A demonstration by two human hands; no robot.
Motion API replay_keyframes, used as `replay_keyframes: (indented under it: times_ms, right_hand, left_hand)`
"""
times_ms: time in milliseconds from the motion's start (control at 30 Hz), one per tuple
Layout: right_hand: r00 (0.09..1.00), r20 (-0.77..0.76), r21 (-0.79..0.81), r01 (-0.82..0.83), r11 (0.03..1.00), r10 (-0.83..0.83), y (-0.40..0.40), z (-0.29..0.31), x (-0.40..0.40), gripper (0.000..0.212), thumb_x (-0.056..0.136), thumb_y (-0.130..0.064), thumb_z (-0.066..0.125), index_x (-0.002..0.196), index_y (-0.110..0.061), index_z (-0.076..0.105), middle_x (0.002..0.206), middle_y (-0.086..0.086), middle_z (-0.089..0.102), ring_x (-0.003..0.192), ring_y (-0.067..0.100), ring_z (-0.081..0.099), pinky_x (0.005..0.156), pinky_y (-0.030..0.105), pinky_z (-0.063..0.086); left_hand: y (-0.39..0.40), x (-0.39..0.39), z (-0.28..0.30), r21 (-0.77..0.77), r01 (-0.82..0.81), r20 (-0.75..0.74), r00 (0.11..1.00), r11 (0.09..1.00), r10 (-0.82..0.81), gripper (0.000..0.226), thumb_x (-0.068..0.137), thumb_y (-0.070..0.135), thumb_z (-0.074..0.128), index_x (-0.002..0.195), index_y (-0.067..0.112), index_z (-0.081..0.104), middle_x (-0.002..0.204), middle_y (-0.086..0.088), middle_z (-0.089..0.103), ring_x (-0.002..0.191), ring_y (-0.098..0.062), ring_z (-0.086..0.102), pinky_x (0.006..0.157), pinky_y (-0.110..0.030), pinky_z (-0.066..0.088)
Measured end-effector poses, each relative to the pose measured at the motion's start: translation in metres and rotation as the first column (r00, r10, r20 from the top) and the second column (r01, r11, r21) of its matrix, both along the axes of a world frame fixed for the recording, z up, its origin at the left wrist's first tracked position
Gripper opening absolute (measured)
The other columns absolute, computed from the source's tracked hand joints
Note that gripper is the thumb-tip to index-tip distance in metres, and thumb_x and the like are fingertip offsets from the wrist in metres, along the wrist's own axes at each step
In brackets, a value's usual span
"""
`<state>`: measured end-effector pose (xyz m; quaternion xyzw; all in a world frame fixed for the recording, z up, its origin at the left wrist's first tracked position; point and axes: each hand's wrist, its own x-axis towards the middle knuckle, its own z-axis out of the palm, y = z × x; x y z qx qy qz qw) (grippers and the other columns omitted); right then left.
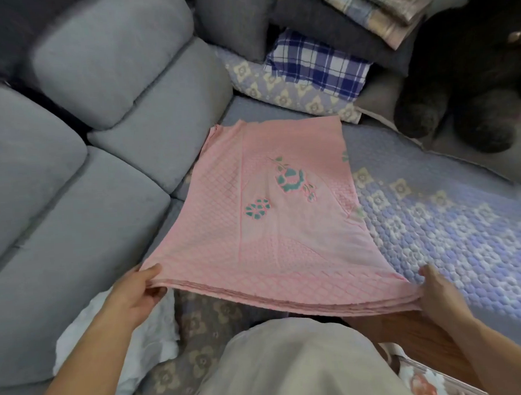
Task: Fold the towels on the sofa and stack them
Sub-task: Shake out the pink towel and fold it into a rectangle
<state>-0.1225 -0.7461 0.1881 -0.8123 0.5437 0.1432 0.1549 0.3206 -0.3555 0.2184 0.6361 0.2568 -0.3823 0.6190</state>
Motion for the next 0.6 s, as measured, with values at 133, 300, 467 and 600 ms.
replay_keyframes:
  times_ms: [133, 300, 467, 600]
  right_hand:
    - [0.934, -0.356, 0.116, 0.002, 0.993, 0.040, -0.009, -0.018, 0.004, 0.048, 0.099, -0.031, 0.048, 0.147, -0.024, 0.042, 0.143, 0.011, 0.051, 0.129, 0.030, 0.052, 0.101, 0.037, 0.047]
    - [0.924, 0.360, 0.369, -0.268, 0.890, 0.129, 0.044, 0.019, 0.126, 0.036, 0.093, -0.006, 0.061, 0.120, -0.029, 0.060, 0.134, 0.001, 0.056, 0.115, 0.019, 0.059, 0.089, 0.019, 0.045]
    - [0.719, 0.693, 0.507, -0.543, 0.669, 0.058, 0.144, 0.087, 0.210, 0.060, 0.081, -0.045, 0.067, 0.138, -0.042, 0.047, 0.127, -0.018, 0.061, 0.115, -0.002, 0.058, 0.102, 0.025, 0.047]
    - [0.654, 0.747, 0.560, -0.522, 0.644, -0.120, 0.139, 0.099, 0.206, 0.050, 0.077, -0.015, 0.076, 0.120, -0.035, 0.061, 0.111, -0.006, 0.072, 0.107, 0.011, 0.067, 0.098, 0.035, 0.053]
  left_hand:
    - [-0.031, -0.033, 0.030, -0.031, 0.161, 0.008, 0.987, 0.986, -0.161, 0.018, 0.091, -0.001, 0.063, 0.105, 0.008, 0.065, 0.088, -0.008, 0.076, 0.082, -0.021, 0.066, 0.069, -0.030, 0.055]
    - [-0.088, -0.105, 0.053, -0.052, 0.292, 0.232, 0.934, 0.955, -0.273, 0.026, 0.086, -0.007, 0.067, 0.106, 0.008, 0.062, 0.102, -0.013, 0.075, 0.088, -0.026, 0.070, 0.076, -0.035, 0.058]
    - [-0.130, -0.148, 0.054, -0.159, 0.316, 0.268, 0.926, 0.935, -0.267, 0.010, 0.096, 0.011, 0.062, 0.104, 0.011, 0.068, 0.098, -0.015, 0.075, 0.084, -0.021, 0.072, 0.071, -0.033, 0.054]
    - [-0.138, -0.142, 0.059, -0.312, 0.173, 0.098, 0.984, 0.934, -0.149, 0.061, 0.094, 0.056, 0.040, 0.108, 0.006, 0.071, 0.099, -0.018, 0.074, 0.083, -0.024, 0.069, 0.069, -0.031, 0.054]
